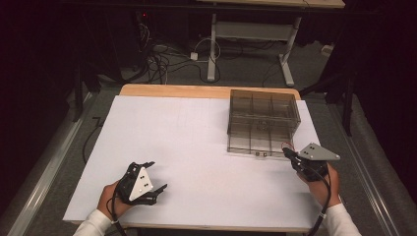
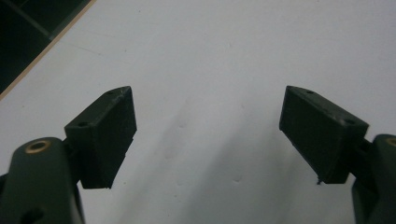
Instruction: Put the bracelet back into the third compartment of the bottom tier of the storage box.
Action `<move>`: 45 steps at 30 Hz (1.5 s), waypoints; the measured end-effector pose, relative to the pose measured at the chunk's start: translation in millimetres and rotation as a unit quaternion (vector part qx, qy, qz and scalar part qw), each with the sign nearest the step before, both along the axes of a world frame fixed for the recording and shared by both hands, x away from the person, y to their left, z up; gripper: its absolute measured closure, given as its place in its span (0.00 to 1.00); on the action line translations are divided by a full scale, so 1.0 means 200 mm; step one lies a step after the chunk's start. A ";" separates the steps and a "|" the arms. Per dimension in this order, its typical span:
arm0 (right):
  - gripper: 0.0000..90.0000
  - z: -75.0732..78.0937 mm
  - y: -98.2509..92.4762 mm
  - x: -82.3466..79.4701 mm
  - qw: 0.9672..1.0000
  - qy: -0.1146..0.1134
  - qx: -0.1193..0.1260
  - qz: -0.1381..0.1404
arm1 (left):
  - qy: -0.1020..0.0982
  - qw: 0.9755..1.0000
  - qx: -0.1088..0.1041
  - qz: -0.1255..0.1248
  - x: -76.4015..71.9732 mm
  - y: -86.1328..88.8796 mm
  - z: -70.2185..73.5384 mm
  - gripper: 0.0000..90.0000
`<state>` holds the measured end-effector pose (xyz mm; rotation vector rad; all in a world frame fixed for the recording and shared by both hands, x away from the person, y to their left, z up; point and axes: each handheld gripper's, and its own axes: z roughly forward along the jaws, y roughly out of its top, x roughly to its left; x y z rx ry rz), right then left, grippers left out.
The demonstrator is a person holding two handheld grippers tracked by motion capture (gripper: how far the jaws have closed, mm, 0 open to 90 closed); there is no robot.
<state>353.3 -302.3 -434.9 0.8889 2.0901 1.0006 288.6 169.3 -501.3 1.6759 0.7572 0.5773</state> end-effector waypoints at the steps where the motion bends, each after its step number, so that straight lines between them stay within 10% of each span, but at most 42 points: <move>1: 1.00 0.00 0.00 0.01 1.000 0.002 -0.002 -0.003 | 0.000 1.000 0.000 0.000 0.00 0.00 0.00 0.20; 45: 1.00 -0.10 0.02 0.20 0.997 0.043 -0.020 -0.054 | 0.000 1.000 0.008 -0.003 0.00 0.00 -0.01 0.20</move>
